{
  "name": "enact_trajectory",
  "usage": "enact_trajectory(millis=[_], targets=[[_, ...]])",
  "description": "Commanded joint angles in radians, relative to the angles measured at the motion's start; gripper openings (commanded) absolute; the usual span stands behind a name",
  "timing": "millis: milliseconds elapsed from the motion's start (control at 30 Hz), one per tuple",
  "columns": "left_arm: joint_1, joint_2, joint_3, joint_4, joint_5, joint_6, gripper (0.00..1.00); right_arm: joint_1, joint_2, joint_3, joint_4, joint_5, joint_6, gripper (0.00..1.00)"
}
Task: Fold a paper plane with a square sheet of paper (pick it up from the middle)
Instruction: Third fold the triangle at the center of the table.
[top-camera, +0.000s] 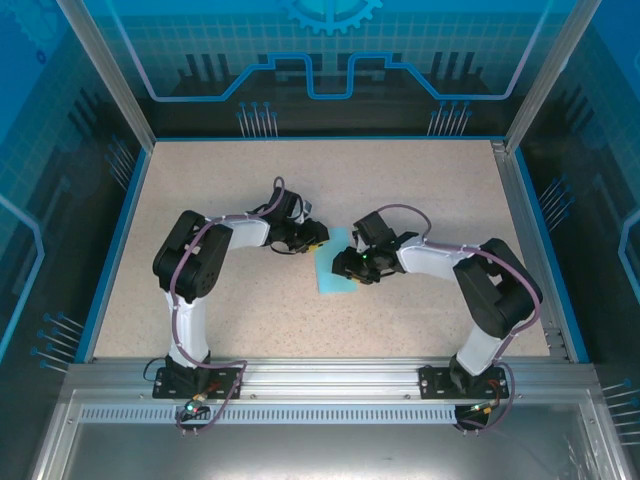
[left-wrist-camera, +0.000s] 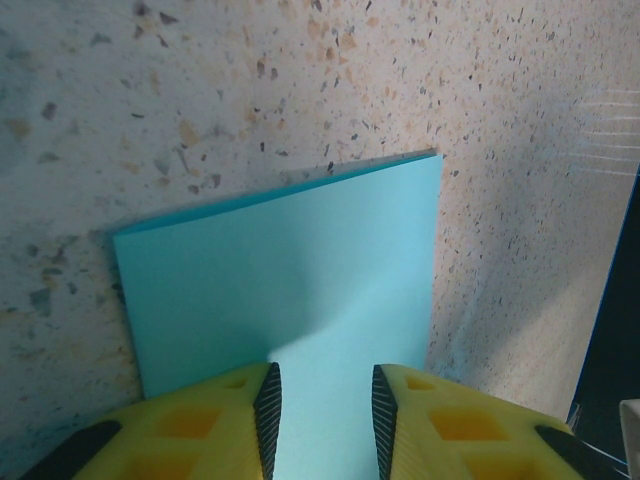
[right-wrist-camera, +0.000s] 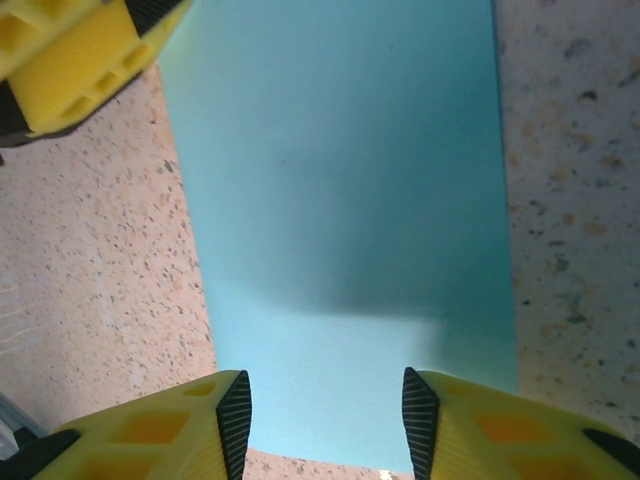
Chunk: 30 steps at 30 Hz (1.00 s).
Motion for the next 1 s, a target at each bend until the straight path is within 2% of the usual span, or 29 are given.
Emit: enact_trajectory(millis=[0, 300, 567, 967], targets=[[0.005, 0.017, -0.040, -0.094, -0.046, 0.003, 0.34, -0.007, -0.053, 0.018, -0.032, 0.008, -0.022, 0.47], [0.005, 0.019, -0.026, -0.103, -0.042, 0.007, 0.34, 0.064, -0.134, -0.136, 0.097, -0.060, 0.116, 0.47], [0.005, 0.019, -0.029, -0.107, -0.046, 0.008, 0.34, 0.136, -0.073, -0.147, 0.224, -0.091, 0.201, 0.47], [0.005, 0.022, -0.028, -0.104, -0.044, 0.008, 0.35, 0.182, -0.012, -0.160, 0.289, -0.018, 0.298, 0.48]])
